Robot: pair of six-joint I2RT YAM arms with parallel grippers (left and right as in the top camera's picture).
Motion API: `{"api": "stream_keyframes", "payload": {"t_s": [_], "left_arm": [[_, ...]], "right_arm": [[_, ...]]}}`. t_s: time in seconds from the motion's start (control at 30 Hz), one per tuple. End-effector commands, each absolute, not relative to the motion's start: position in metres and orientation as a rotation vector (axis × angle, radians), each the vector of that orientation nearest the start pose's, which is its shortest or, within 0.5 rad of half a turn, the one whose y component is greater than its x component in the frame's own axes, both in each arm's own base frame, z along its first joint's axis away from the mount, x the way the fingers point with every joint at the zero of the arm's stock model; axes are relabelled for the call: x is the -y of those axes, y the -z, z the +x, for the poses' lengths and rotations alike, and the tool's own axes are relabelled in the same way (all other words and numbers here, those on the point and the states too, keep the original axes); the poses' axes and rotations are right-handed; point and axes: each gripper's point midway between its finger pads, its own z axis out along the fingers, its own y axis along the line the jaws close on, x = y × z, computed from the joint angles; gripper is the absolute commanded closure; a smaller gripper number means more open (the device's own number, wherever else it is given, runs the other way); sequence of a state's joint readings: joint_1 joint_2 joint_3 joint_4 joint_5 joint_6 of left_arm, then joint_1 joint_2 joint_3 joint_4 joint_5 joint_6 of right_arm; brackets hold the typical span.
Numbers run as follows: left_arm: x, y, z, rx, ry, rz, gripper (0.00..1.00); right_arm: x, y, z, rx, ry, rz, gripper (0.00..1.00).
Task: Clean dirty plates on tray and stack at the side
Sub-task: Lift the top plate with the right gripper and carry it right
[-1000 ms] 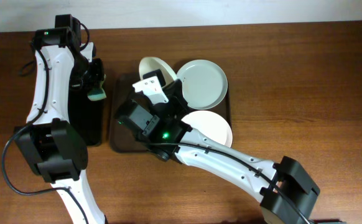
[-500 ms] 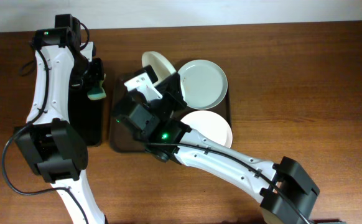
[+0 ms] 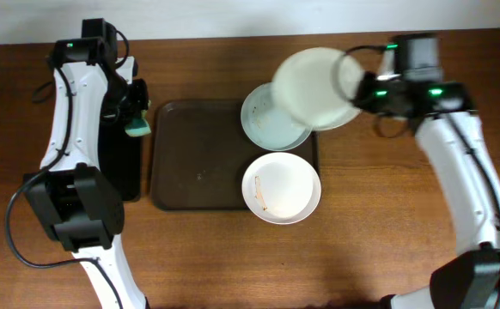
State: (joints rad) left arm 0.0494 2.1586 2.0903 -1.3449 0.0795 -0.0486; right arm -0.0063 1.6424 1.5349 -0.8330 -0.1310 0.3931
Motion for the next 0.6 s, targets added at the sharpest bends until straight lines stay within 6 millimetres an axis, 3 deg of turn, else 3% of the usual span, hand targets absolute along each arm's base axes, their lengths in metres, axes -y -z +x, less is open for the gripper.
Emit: {"api": "stream_keyframes", "payload": {"t_s": [0.0,0.1,0.13,0.17,0.37,0.5,0.53,0.57], "left_arm": [[0.013,-0.139,0.462,-2.949,0.143,-0.051,0.99],[0.025,-0.133,0.464,-2.951,0.146,-0.013,0.99],[0.025,-0.13,0.465,-2.96,0.146,-0.013,0.99],[0.025,-0.122,0.465,-2.976,0.147,-0.014,0.99],[0.025,-0.119,0.466,-2.98,0.148,-0.014,0.99],[0.025,-0.119,0.466,-2.98,0.148,-0.014,0.99],[0.025,-0.119,0.466,-2.98,0.148,-0.014,0.99],[0.025,-0.119,0.466,-2.98,0.147,-0.014,0.99]], "right_arm": [[0.064,-0.204,0.421,-2.443,-0.314,0.756,0.96],[0.148,-0.157,0.382,-2.398,-0.182,1.109,0.96],[0.157,-0.144,0.373,-2.399,-0.172,1.156,0.96],[0.164,-0.112,0.357,-2.408,-0.165,1.22,0.96],[0.152,-0.03,0.332,-2.43,-0.141,1.244,0.96],[0.161,-0.01,0.329,-2.436,-0.069,1.268,0.96],[0.161,-0.01,0.329,-2.435,-0.07,1.267,0.94],[0.158,-0.011,0.331,-2.437,-0.097,1.262,0.72]]}}
